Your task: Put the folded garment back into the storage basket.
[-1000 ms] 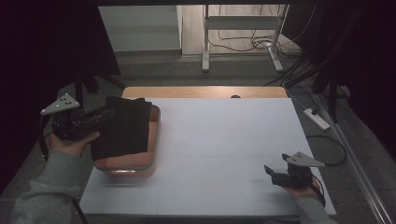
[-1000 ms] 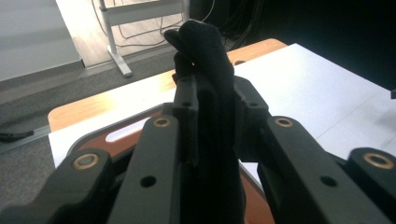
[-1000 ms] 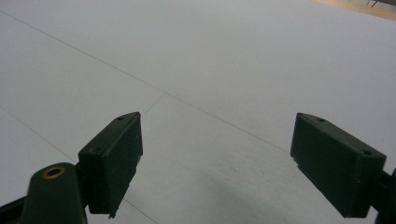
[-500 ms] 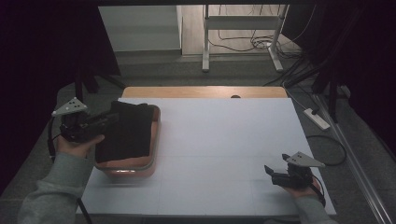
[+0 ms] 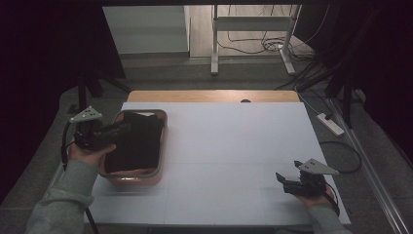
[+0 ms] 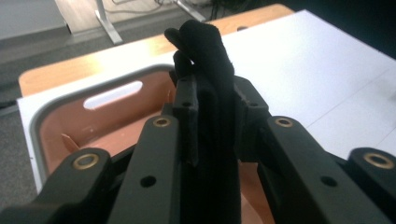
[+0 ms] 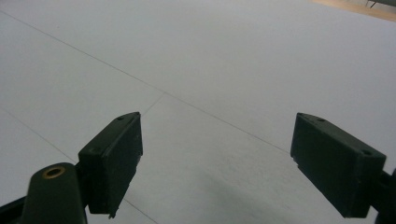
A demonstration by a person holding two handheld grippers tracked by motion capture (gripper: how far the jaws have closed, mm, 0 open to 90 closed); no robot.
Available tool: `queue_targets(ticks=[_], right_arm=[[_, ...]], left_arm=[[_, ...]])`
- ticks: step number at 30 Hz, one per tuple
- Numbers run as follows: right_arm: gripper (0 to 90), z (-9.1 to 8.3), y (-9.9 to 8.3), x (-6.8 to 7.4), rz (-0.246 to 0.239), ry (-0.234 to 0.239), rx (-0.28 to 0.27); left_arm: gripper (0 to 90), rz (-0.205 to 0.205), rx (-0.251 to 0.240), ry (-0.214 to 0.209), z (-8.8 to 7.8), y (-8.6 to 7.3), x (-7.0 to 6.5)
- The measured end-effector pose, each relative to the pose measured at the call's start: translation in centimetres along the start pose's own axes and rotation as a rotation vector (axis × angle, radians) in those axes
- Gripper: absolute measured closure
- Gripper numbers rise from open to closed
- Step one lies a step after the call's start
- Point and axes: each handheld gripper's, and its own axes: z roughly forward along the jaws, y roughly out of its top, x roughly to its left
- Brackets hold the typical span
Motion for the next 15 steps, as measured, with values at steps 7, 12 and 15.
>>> queue_targets(ticks=[7,12,15], right_arm=[[17.6,0.0,0.0,0.0,-0.002,0.000,0.003],[17.5,0.0,0.0,0.0,-0.002,0.001,0.006],[17.4,0.0,0.0,0.0,-0.001,0.001,0.009]], left_arm=[[74.4,-0.002,0.067,0.008,2.3,-0.1,0.5],[74.4,-0.006,0.119,0.036,3.8,-0.3,1.2],[74.3,-0.018,0.148,0.047,4.7,-0.7,1.8]])
